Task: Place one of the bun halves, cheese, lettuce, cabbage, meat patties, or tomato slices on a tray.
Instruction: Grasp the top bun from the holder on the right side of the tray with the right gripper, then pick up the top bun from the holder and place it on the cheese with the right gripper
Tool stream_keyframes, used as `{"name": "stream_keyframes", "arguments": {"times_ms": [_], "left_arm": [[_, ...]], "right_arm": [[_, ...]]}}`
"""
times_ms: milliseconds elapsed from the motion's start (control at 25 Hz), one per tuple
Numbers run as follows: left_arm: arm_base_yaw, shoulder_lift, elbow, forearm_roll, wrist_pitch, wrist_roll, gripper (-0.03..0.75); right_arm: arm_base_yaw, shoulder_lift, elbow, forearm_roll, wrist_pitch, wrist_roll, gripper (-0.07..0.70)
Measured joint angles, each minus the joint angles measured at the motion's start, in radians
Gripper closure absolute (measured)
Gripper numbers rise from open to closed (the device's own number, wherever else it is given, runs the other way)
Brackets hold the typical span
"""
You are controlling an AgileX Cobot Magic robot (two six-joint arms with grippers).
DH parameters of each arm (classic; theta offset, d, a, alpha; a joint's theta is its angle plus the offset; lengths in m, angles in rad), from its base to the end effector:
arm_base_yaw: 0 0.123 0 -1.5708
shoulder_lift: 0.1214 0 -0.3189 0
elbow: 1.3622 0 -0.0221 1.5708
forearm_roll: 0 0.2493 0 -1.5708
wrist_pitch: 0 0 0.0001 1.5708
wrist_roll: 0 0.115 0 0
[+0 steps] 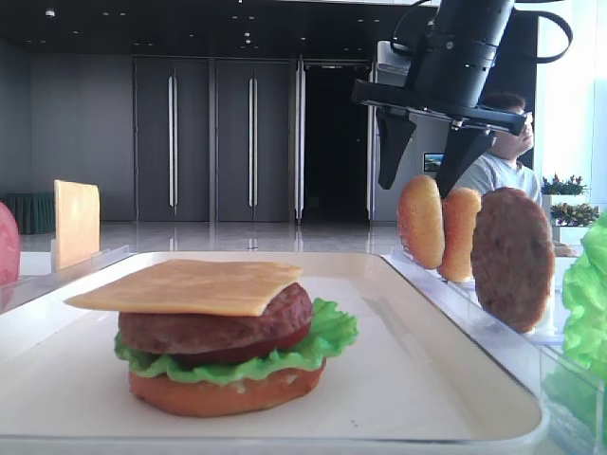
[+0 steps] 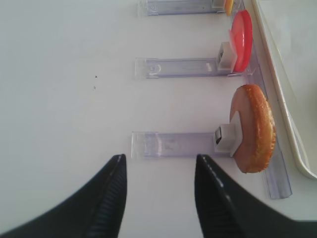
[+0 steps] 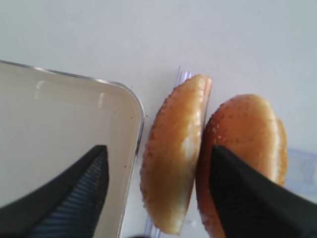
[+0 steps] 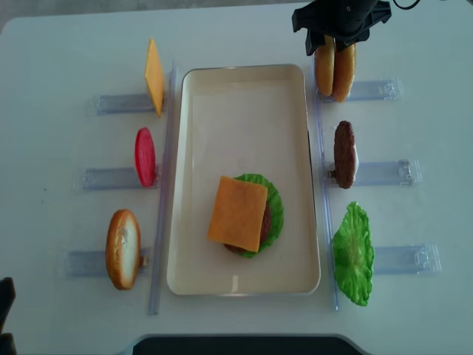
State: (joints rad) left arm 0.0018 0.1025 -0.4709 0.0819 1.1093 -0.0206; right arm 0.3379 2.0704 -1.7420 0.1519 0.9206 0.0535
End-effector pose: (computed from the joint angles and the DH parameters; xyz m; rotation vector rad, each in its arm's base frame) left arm -0.0057 0.0084 0.2536 -0.0246 2.2225 0.0912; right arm 0.4471 0.1718 0.2397 -0.2986 2.7362 0.3002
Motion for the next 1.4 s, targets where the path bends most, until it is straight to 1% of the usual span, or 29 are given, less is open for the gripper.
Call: {"name": "stream_keyframes", "arguments": {"times_ms": [360,520,600,800,1080,1200,1240,1280,1400], "left_arm": [[0.0,0.0,0.0,0.0,0.0,0.0,0.37],[0.0,0.0,0.0,0.0,0.0,0.0,0.37],[0.0,0.0,0.0,0.0,0.0,0.0,0.37],[0.0,0.0,0.0,0.0,0.0,0.0,0.37],[0.0,0.0,0.0,0.0,0.0,0.0,0.37],[0.0,0.0,0.0,0.0,0.0,0.0,0.37],[0.0,0.0,0.0,0.0,0.0,0.0,0.37],[0.0,0.0,0.0,0.0,0.0,0.0,0.37],[0.0,0.0,0.0,0.0,0.0,0.0,0.37]], "right_arm": [[0.0,0.014,0.0,-0.009,-0.009,-0.001,0.279],[0.0,0.015,0.0,-0.013,-0.006,-0.001,0.384],[0.0,0.015,0.0,-0.013,-0.004,-0.001,0.416],[0.0,0.015,0.0,-0.012,0.0,-0.001,0.418],[0.001,-0.044,0.001,-0.012,0.038,-0.001,0.419],[0.004,-0.12,0.001,-0.012,0.074,-0.001,0.419],[0.005,-0.151,0.001,-0.016,0.097,-0.001,0.42],[0.01,-0.18,0.001,-0.02,0.127,0.005,0.424],[0.024,-0.262,0.001,-0.015,0.25,0.05,0.429]]}}
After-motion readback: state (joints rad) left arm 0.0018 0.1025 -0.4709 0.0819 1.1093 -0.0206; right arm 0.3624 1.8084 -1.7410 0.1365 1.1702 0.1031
